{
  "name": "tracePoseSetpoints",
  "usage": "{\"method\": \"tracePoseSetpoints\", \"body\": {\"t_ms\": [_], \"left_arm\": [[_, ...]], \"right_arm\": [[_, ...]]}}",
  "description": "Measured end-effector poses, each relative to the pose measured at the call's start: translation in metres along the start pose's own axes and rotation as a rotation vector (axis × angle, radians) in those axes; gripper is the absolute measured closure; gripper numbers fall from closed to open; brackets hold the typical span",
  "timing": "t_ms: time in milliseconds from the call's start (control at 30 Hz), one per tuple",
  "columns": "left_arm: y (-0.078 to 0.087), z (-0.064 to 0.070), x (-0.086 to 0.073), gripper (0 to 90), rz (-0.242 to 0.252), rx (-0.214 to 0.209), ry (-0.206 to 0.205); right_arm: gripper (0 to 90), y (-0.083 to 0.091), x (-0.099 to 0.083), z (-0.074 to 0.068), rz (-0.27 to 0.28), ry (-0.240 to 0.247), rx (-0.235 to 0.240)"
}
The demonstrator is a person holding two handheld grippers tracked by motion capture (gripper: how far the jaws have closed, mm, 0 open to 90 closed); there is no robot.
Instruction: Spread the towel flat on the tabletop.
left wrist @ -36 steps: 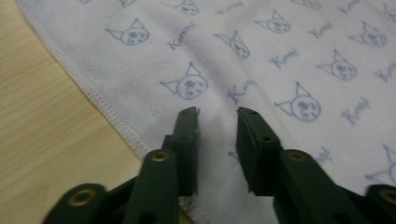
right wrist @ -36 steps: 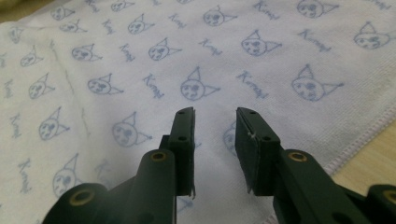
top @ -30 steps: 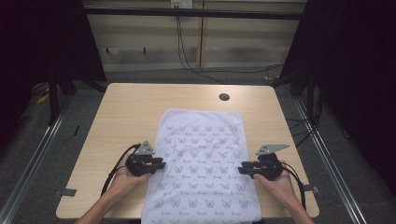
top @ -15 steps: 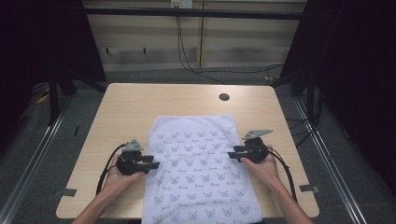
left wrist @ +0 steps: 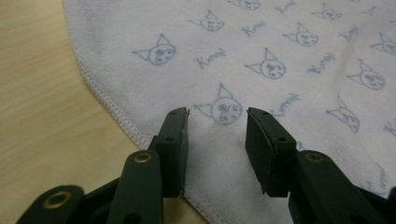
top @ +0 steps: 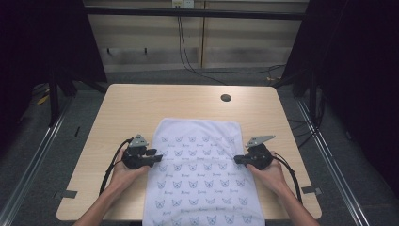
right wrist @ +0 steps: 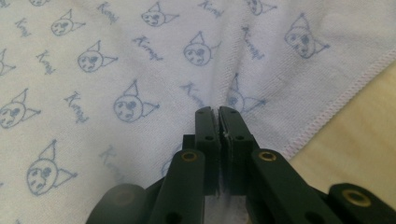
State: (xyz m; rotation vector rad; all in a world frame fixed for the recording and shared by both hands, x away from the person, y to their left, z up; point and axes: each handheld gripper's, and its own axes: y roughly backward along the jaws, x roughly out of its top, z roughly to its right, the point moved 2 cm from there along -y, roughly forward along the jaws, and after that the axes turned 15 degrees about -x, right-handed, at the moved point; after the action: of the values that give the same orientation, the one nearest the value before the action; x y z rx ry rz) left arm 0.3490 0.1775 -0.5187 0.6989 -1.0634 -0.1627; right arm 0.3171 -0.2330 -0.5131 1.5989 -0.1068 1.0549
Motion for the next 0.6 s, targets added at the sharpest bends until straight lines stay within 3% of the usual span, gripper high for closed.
{"method": "tracePoseSetpoints", "body": {"t_ms": [167, 300, 400, 467, 500, 567, 600], "left_arm": [[0.005, 0.020, -0.011, 58.3, -0.020, -0.054, -0.024], [0.011, 0.037, -0.020, 57.7, -0.045, -0.075, -0.055], [0.015, 0.049, -0.026, 57.7, -0.060, -0.108, -0.049], [0.018, 0.057, -0.028, 58.3, -0.070, -0.169, 0.018], [0.018, 0.062, -0.030, 59.9, -0.080, -0.185, 0.017], [0.020, 0.071, -0.034, 60.9, -0.098, -0.176, -0.016], [0.021, 0.074, -0.035, 60.9, -0.108, -0.191, -0.007]], "right_arm": [[85.9, 0.020, -0.020, -0.010, -0.013, -0.022, 0.034], [78.1, 0.038, -0.036, -0.020, -0.020, -0.038, 0.040], [75.5, 0.049, -0.046, -0.029, -0.028, -0.031, 0.067], [74.8, 0.057, -0.053, -0.039, -0.038, -0.010, 0.089], [74.0, 0.061, -0.055, -0.042, -0.047, -0.007, 0.107], [70.5, 0.066, -0.059, -0.049, -0.057, 0.015, 0.122], [68.9, 0.068, -0.059, -0.051, -0.060, 0.025, 0.130]]}}
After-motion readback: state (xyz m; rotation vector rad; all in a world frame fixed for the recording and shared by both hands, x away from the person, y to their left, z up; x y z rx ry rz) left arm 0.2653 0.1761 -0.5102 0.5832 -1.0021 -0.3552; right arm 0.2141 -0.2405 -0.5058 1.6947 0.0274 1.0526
